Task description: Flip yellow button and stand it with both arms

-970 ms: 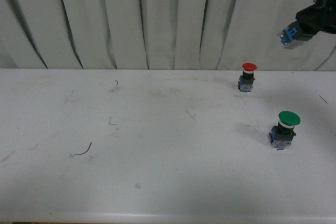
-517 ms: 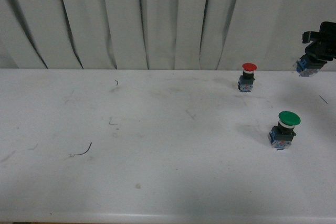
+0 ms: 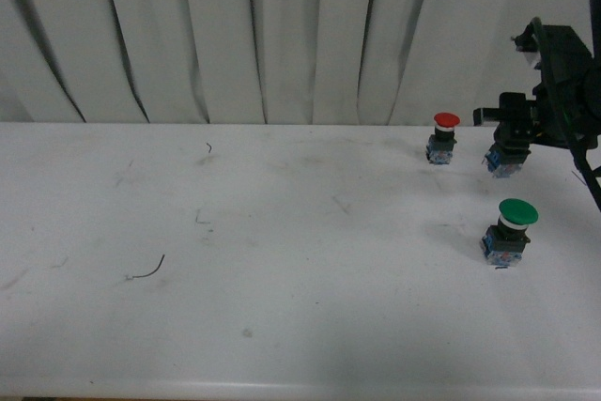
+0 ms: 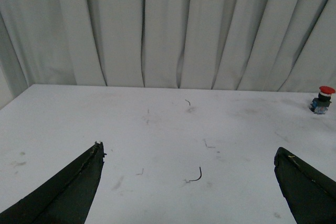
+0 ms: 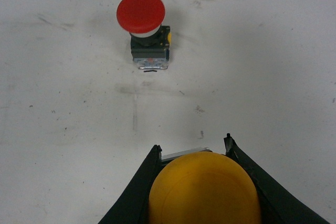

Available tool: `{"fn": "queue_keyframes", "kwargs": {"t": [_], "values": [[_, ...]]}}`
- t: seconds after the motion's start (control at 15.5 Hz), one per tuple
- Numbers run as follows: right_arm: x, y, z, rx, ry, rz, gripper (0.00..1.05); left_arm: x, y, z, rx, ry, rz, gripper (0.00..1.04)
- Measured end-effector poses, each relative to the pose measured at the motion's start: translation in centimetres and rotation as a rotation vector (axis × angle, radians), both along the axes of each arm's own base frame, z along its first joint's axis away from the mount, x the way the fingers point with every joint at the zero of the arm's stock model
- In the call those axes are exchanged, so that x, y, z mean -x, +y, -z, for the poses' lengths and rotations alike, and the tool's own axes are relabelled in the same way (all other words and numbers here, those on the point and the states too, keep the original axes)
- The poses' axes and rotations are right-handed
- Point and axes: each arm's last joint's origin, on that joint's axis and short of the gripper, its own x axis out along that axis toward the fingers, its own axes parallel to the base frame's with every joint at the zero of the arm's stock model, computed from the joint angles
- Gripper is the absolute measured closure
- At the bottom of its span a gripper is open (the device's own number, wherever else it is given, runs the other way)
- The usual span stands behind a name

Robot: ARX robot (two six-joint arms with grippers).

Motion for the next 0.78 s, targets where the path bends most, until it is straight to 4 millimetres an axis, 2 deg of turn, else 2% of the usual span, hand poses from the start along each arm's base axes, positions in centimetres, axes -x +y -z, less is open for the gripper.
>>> {"fn": "queue_keyframes", "kwargs": {"t": [0.26,0.32,0.52,0.78], "values": [[-1.1,0.5,1.7,0.028,0.051,0.014,0.7,0.0,0.0,0.0,0.0,0.0,0.0,0.07],[-1.9,0.8,2.2,0.033,0.059,0.018,0.7,0.0,0.0,0.0,0.0,0.0,0.0,0.07],[-2.1,1.5,3.3,0.03,0.076,0.012,0.7,0.0,0.0,0.0,0.0,0.0,0.0,0.07],[-2.3,2.7,3.3,0.008,0.068,-0.006,0.7,0.0,0.0,0.0,0.0,0.0,0.0,0.07]]}}
